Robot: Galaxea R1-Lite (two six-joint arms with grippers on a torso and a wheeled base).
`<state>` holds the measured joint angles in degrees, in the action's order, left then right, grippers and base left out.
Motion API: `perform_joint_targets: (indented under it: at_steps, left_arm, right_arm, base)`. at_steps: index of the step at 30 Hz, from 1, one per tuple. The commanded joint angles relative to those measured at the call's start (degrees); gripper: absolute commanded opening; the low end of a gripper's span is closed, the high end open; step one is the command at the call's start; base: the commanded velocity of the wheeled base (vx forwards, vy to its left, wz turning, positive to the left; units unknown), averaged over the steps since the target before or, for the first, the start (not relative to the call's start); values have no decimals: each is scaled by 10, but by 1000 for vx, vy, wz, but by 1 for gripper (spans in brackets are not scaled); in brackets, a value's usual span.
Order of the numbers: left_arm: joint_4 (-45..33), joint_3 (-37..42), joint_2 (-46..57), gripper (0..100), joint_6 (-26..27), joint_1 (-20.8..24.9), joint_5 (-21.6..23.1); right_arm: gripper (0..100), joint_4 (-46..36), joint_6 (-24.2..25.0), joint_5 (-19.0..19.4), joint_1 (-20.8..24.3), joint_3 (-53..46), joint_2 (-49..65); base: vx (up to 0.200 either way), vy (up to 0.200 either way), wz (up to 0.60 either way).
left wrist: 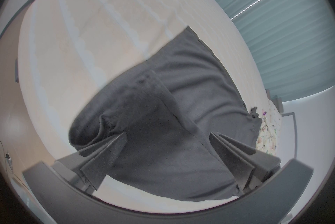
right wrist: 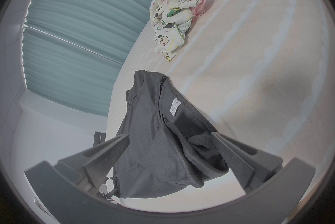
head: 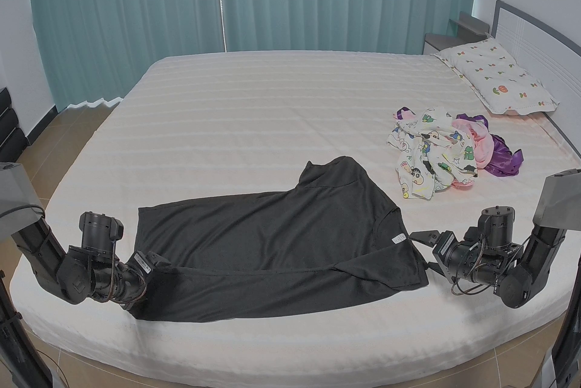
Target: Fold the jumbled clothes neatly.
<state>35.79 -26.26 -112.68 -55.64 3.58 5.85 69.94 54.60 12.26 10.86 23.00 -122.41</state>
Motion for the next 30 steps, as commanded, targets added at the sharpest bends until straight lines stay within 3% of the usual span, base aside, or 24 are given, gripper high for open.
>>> perform_joint_targets:
  at_steps: [1, 5, 14, 18, 25, 30]
  left_arm:
    - [-2, 4, -7, 100, 26, -34, -21]
    - [-4, 17, 15, 100, 39, -56, -22]
    - [-38, 24, 40, 100, 39, -60, -18]
    - [-37, 31, 57, 100, 35, -72, -6]
    - [-39, 52, 101, 100, 33, -99, 76]
    - [-34, 47, 104, 100, 6, -111, 112]
  right_arm:
    - [100, 0, 0, -1, 4, -2, 1]
    - [100, 0, -1, -12, 4, -3, 6]
    - [100, -1, -1, -14, 7, -9, 26]
    - [100, -2, 0, -15, 34, -19, 45]
    - [100, -10, 2, -49, 78, -22, 47]
    - [100, -33, 40, -61, 116, -16, 45]
  base:
    - [0, 0, 0]
    - [0, 0, 0]
    - [0, 0, 0]
    - [0, 0, 0]
    - [0, 0, 0]
    - [0, 0, 0]
